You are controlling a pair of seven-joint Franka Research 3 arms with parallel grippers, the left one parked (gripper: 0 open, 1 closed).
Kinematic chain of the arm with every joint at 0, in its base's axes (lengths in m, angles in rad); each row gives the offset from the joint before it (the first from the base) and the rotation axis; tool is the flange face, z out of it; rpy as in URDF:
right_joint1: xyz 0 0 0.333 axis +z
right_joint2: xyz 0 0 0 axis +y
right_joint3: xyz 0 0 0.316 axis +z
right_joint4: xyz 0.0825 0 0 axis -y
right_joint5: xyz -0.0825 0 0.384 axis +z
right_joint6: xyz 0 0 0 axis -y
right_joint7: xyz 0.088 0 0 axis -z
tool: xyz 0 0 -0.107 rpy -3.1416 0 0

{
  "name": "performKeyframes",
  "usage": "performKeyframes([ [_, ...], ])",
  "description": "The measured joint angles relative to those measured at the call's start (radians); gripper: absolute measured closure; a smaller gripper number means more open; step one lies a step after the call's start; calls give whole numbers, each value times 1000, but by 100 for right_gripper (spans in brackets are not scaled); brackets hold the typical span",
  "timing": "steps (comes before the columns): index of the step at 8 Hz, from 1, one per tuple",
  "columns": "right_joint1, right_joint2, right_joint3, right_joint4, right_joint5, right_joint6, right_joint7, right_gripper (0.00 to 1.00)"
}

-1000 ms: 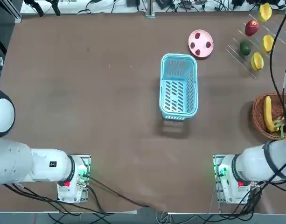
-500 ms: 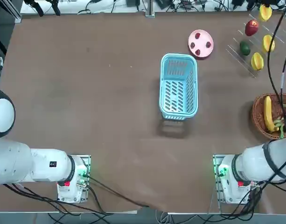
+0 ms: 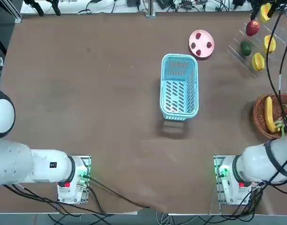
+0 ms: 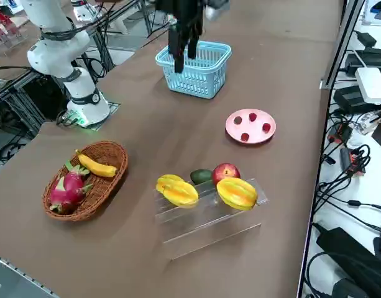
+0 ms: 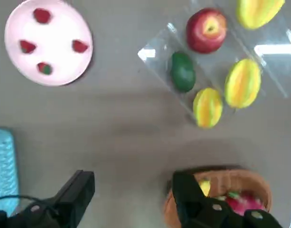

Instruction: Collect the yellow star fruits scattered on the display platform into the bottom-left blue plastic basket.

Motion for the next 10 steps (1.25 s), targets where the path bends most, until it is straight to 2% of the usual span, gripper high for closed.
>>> performKeyframes([
  [3,-143,78,-4,0,-15,159,-189,0],
  [5,-201,135,-5,19,-15,269,-251,0],
  [7,-220,238,-5,118,-15,327,-254,0],
  [10,-239,406,-5,300,-15,352,-255,0],
])
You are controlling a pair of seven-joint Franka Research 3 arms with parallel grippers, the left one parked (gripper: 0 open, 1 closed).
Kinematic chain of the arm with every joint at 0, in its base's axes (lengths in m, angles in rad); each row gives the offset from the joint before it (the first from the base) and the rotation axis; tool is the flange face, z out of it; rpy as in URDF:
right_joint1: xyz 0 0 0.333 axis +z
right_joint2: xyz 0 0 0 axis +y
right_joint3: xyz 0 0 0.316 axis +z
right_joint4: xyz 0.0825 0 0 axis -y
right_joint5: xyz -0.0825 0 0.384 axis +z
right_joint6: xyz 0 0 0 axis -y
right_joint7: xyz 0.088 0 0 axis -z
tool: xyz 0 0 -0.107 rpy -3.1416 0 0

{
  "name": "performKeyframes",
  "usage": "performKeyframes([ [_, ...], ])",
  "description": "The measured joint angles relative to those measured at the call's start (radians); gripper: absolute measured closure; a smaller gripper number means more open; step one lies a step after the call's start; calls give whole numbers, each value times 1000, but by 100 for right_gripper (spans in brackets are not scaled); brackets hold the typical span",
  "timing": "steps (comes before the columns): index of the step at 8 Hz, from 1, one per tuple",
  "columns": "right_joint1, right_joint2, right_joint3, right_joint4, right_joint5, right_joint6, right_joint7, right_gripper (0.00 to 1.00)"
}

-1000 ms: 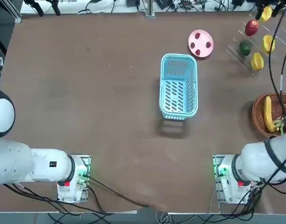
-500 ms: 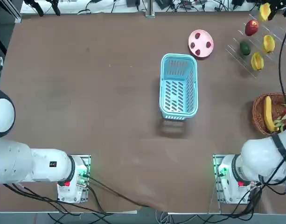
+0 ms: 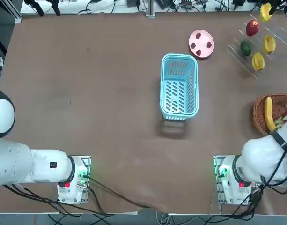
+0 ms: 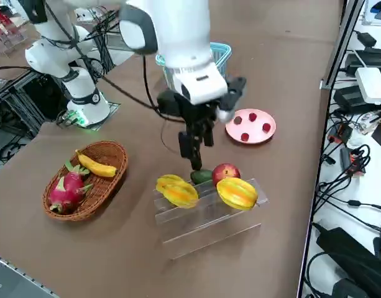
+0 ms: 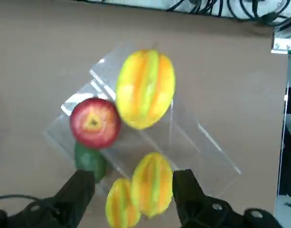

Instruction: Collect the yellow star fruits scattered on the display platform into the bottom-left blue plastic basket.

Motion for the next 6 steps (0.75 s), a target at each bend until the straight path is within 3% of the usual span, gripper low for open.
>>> performKeyframes([
  [6,-29,133,1,82,23,143,3,0],
])
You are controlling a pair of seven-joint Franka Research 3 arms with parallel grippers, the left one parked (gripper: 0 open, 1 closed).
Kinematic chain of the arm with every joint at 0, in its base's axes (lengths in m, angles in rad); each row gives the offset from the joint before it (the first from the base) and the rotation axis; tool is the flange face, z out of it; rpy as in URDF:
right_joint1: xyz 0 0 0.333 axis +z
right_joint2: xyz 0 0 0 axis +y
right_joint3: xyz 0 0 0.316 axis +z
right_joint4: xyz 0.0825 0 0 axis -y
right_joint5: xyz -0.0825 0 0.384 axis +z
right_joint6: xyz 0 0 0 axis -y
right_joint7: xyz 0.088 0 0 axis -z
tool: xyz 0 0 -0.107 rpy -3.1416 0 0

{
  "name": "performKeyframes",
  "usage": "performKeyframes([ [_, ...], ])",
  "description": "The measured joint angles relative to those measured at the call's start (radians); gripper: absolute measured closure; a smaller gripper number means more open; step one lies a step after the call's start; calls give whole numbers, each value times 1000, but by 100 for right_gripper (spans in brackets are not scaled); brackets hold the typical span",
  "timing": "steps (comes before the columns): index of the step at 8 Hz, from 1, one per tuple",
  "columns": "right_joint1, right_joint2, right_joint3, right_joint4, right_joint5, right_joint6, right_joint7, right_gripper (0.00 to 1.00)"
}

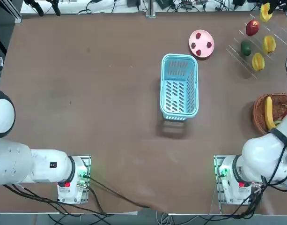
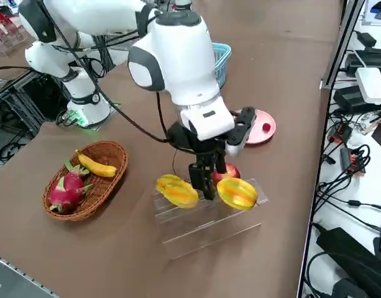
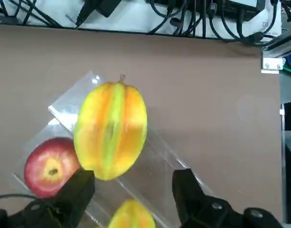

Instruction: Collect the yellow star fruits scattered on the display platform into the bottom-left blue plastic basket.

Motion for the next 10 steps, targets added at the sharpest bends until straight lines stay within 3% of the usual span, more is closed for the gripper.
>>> performKeyframes([
  [5,2,46,25,56,37,14,28,0],
  [10,-3,72,30,66,37,32,41,13],
])
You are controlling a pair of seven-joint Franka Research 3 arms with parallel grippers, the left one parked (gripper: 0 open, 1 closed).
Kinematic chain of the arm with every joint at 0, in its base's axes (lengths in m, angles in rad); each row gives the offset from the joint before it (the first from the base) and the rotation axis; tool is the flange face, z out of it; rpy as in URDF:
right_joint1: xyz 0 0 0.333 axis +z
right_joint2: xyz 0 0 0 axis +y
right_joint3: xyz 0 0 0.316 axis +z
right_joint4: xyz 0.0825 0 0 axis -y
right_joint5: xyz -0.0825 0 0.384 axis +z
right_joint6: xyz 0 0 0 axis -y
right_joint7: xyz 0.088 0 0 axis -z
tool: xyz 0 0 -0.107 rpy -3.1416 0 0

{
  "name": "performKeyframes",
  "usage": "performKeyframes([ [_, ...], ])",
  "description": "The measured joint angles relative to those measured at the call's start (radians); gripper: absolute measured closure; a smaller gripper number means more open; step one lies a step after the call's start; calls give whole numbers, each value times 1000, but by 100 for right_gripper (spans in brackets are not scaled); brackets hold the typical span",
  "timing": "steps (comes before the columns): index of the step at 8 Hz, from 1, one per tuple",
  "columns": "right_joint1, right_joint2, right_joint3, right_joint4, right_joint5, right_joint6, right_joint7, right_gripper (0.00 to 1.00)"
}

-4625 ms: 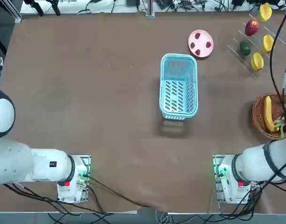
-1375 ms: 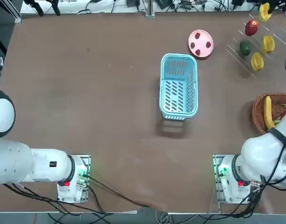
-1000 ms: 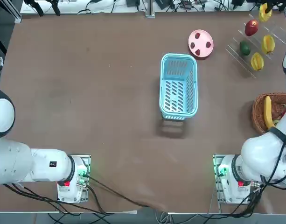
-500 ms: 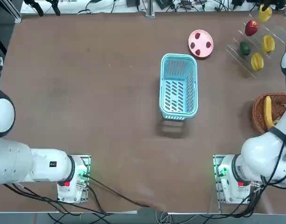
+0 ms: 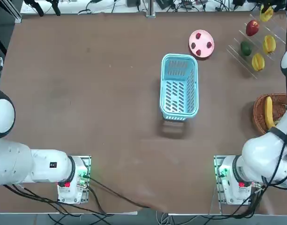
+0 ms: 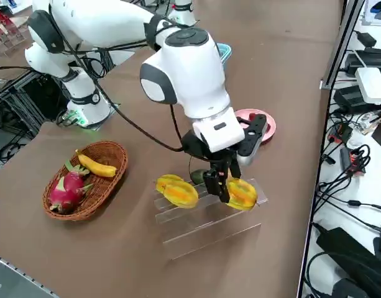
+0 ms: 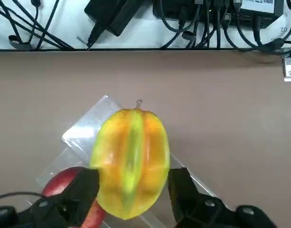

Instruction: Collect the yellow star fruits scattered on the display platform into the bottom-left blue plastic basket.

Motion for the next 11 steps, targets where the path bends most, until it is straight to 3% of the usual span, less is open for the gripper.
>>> performKeyframes([
  [2,0,0,0,2,0,0,2,32],
  [4,2,-1,2,10,0,1,2,74],
  [5,2,-1,4,13,1,1,3,78],
  [8,2,-2,4,16,1,-10,3,78],
  [11,15,-27,6,85,-1,-232,2,78],
])
